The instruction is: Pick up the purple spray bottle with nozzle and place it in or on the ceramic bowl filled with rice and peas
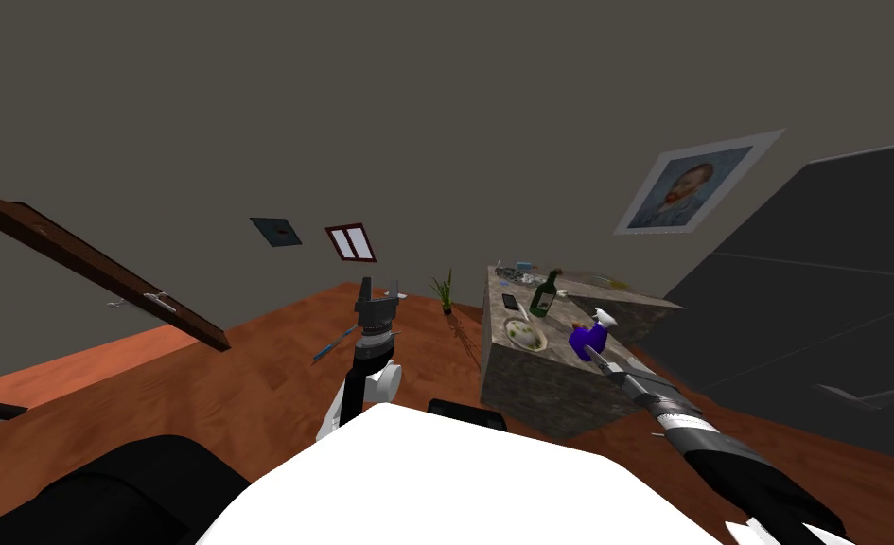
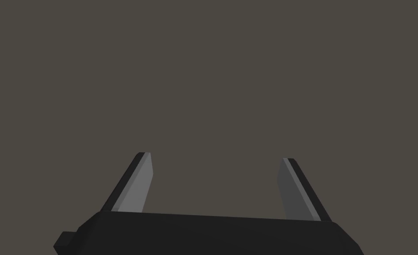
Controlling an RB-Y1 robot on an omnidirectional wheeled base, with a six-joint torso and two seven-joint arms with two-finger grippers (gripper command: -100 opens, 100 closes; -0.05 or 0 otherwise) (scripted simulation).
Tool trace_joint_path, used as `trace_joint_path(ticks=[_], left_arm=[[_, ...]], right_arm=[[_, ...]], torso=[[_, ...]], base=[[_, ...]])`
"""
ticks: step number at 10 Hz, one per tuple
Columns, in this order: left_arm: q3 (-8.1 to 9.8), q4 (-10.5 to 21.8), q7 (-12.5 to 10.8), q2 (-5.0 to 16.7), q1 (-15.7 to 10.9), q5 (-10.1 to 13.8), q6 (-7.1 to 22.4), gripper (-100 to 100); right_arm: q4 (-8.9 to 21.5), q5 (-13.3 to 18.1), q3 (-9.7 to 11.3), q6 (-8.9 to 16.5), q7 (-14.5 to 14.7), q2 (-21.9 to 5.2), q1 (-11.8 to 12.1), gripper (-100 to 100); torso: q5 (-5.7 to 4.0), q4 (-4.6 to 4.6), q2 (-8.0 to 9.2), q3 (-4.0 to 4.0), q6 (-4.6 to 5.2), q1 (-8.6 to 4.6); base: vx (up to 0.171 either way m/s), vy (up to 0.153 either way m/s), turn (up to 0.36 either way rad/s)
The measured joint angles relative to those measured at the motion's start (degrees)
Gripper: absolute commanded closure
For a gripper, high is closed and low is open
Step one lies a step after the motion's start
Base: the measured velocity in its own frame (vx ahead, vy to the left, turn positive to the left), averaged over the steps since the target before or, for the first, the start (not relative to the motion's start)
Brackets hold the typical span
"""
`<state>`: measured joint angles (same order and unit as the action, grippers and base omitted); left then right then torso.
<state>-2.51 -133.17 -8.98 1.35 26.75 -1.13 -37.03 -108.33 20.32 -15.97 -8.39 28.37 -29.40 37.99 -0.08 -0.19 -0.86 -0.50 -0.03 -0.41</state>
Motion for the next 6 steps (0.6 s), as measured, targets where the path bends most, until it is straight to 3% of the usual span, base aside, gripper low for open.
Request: trace_joint_path(ticks=[2, 3, 4, 5, 6], left_arm=[[0.0, 0.0, 0.0, 0.0, 0.0, 0.0, 0.0, 0], [0.0, 0.0, 0.0, -0.01, -0.01, 0.0, 0.0, 0], [-0.01, 0.0, 0.0, -0.01, -0.02, 0.0, 0.0, 0], [-0.01, 0.01, 0.0, -0.01, -0.02, 0.0, 0.01, 0], [-0.01, 0.01, 0.0, -0.01, -0.02, 0.0, 0.01, 0]], right_arm=[[0.41, 1.12, -1.45, 0.75, 0.33, -1.91, 1.77, -100], [0.44, 1.19, -1.57, 0.81, 0.36, -2.03, 1.88, 0], [0.44, 1.18, -1.56, 0.8, 0.36, -2.02, 1.85, -100], [0.44, 1.19, -1.56, 0.81, 0.36, -2.02, 1.85, 100], [0.44, 1.19, -1.56, 0.81, 0.36, -2.02, 1.85, 100]], torso=[[0.01, 0.01, 0.05, 0.03, 0.01, 0.05], [0.03, 0.06, 0.34, 0.18, 0.0, 0.2], [0.07, 0.14, 0.64, 0.36, 0.01, 0.35], [0.08, 0.17, 0.76, 0.43, 0.02, 0.39], [0.08, 0.18, 0.8, 0.46, 0.02, 0.4]], base=[[0.143, -0.061, 0.007], [0.006, -0.003, 0.0], [0.0, 0.0, 0.0], [0.0, 0.0, 0.0], [0.0, 0.0, 0.0]])
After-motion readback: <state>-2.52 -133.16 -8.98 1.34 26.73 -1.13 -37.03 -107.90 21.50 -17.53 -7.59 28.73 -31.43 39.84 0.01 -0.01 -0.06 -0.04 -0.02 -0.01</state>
